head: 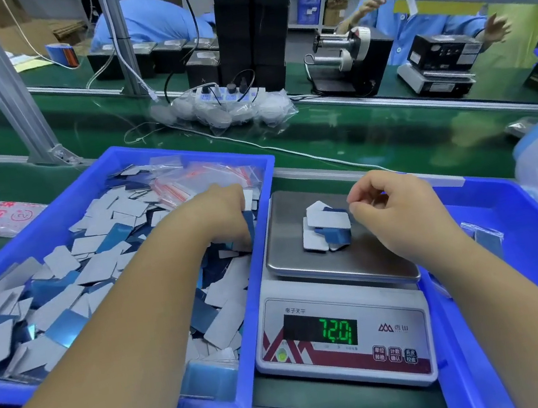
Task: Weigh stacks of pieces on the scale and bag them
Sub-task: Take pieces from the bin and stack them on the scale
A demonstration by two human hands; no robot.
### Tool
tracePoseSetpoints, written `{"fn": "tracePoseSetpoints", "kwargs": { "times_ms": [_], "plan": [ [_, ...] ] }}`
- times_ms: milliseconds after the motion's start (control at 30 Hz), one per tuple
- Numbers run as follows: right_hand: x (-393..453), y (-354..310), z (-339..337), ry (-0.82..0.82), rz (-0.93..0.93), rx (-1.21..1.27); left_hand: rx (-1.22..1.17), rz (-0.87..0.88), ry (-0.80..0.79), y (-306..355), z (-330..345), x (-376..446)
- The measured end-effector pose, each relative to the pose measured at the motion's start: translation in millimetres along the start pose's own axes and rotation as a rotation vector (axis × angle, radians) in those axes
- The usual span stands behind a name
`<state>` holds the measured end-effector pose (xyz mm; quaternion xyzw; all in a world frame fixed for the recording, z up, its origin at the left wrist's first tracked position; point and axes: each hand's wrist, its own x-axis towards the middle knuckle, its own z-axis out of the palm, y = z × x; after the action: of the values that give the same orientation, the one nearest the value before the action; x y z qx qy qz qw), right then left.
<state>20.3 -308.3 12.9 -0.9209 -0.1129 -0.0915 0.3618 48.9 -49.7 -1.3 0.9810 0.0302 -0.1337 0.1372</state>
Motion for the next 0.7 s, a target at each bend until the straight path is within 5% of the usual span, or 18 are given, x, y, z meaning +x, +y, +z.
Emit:
{"fn": "tracePoseSetpoints", "kwargs": {
  "times_ms": [200, 300, 467, 700],
  "plan": [
    [1, 0, -1, 0.015, 0.001, -0.004, -0.433, 0.139, 0.263, 2, -9, 0],
    [1, 0, -2, 0.037, 0.015, 0.001, -0.614, 0.359, 0.211, 27, -7, -14],
    [2, 1, -3, 0.057, -0.008, -0.017, -0.465, 0.558, 0.087, 56, 10, -18],
    [3, 1, -3, 0.053, -0.014, -0.021, -0.475, 0.599, 0.016, 55, 10, -18]
  ]
}}
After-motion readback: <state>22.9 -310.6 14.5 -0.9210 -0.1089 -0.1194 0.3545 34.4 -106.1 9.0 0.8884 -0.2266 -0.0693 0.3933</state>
